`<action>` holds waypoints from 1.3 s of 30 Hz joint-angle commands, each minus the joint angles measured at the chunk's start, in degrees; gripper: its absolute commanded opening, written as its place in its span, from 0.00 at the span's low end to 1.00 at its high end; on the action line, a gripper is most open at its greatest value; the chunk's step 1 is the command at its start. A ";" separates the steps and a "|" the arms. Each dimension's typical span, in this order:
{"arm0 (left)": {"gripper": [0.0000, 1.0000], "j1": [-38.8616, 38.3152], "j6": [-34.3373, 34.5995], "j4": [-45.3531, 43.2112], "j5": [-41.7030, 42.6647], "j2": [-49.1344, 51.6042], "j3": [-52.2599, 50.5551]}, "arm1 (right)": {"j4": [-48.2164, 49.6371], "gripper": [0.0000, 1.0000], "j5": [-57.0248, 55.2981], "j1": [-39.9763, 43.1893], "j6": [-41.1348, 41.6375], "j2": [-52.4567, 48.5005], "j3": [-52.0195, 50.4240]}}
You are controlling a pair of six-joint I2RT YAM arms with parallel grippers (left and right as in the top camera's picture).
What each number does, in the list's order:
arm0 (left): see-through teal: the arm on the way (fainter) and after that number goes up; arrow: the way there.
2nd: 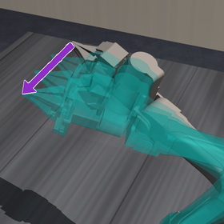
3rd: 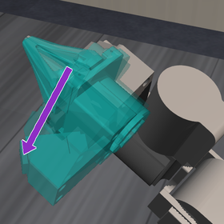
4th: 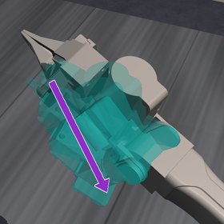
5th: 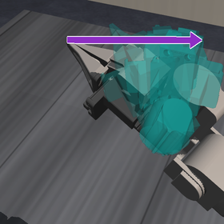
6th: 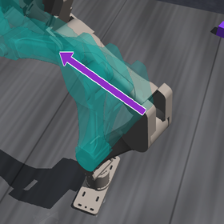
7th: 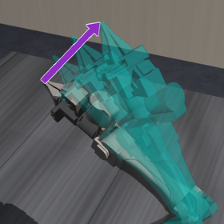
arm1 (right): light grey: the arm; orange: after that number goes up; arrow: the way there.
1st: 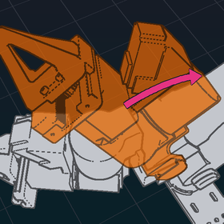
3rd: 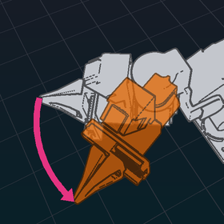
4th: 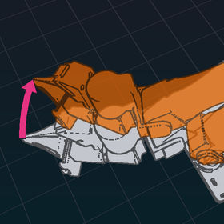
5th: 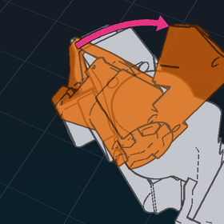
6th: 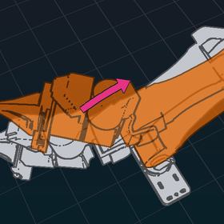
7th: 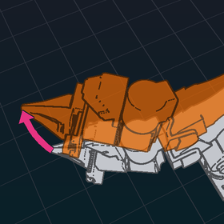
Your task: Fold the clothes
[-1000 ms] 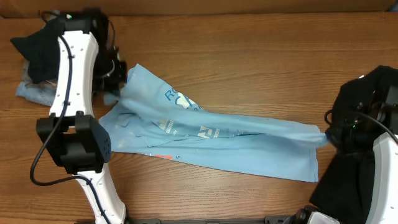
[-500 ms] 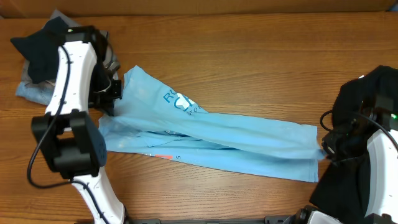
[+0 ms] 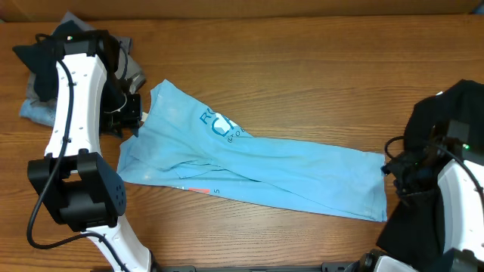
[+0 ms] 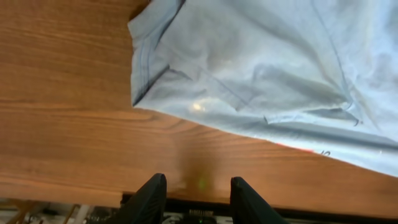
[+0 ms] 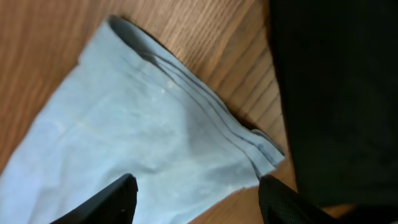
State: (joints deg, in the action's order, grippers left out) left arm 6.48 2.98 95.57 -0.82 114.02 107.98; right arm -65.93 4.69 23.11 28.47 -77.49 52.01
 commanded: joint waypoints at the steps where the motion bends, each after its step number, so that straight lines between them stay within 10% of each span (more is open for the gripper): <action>1: 0.37 -0.13 -0.22 -1.73 0.87 -0.74 -0.37 | 3.54 0.67 2.95 -0.20 0.07 -3.72 -4.50; 8: 0.37 -0.13 -0.22 -3.74 0.87 -0.74 -0.37 | 11.32 0.66 11.96 -0.26 -6.01 -11.67 -8.92; 15: 0.37 -0.13 -0.22 -4.52 0.87 -0.74 -0.37 | 14.01 0.04 20.04 -0.26 -16.76 -12.72 -9.09; 30: 0.36 -0.11 -0.22 -4.70 0.85 -0.74 -0.37 | -5.57 0.04 0.09 -0.72 -9.44 -5.49 21.11; 39: 0.36 -0.11 0.00 -5.88 3.43 -0.74 -0.37 | -6.75 0.04 -6.43 -9.05 -9.09 -5.92 20.70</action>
State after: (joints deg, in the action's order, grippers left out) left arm 6.48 2.98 89.93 0.75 114.02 107.92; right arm -72.75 4.10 16.80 18.06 -83.42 72.84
